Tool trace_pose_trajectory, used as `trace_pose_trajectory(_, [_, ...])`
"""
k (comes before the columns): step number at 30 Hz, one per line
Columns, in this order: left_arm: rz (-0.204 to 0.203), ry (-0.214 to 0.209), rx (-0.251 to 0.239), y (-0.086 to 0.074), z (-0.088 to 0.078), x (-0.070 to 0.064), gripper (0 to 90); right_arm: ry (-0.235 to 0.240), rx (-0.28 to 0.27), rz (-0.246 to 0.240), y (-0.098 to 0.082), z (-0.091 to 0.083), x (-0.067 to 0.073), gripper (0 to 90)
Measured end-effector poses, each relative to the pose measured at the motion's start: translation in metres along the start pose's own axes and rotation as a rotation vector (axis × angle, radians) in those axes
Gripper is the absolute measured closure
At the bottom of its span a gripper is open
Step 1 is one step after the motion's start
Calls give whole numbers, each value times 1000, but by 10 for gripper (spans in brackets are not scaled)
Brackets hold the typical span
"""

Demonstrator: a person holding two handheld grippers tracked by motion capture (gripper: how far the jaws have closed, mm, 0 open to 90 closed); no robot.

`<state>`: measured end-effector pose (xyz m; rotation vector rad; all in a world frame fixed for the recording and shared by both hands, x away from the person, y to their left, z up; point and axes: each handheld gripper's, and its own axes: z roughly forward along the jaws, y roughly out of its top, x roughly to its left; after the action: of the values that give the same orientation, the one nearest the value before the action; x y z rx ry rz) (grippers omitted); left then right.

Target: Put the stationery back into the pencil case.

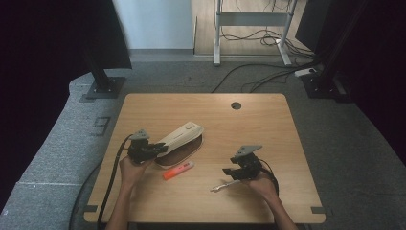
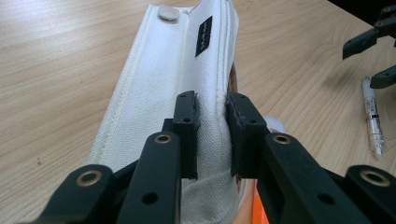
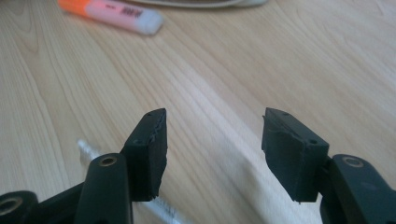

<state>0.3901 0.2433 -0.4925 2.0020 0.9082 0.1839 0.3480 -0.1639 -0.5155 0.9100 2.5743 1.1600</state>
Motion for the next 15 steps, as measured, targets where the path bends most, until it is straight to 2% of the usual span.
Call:
trace_pose_trajectory(8, [1, 0, 2, 0, 0, 0, 747, -2, -5, -12, -19, -11, 5, 448])
trace_pose_trajectory(15, [1, -2, 4, 0, 0, 0, 746, 10, 34, -29, -33, -11, 10, 494])
